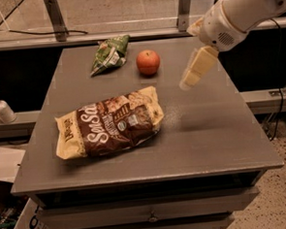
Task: Pick apple
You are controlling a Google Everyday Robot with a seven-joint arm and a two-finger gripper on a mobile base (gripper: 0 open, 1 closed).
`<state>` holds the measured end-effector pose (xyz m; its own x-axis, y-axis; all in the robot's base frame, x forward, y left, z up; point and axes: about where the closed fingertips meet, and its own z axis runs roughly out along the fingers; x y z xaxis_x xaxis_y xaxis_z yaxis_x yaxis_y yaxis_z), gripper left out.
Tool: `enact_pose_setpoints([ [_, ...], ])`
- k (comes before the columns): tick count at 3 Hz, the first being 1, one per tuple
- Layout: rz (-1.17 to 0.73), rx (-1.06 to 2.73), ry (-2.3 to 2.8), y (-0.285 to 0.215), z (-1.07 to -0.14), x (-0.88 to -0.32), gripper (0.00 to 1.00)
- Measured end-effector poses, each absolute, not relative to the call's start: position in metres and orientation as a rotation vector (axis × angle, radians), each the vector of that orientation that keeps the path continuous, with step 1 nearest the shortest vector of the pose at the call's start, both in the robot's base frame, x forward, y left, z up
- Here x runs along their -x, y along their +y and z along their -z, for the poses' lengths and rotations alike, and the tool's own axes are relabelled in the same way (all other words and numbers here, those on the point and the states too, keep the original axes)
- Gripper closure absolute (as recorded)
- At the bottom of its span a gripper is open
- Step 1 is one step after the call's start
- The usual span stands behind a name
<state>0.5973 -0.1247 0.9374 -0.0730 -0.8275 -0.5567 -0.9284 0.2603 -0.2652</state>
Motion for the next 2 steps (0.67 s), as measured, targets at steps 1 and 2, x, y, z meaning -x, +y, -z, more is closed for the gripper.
enact_pose_setpoints([
  [1,-0.271,1.536,1.867,-0.107,-0.928,-0.63,0.0],
  [2,-0.368,1.46,1.849,-0.094,-0.909,-0.661,0.0],
])
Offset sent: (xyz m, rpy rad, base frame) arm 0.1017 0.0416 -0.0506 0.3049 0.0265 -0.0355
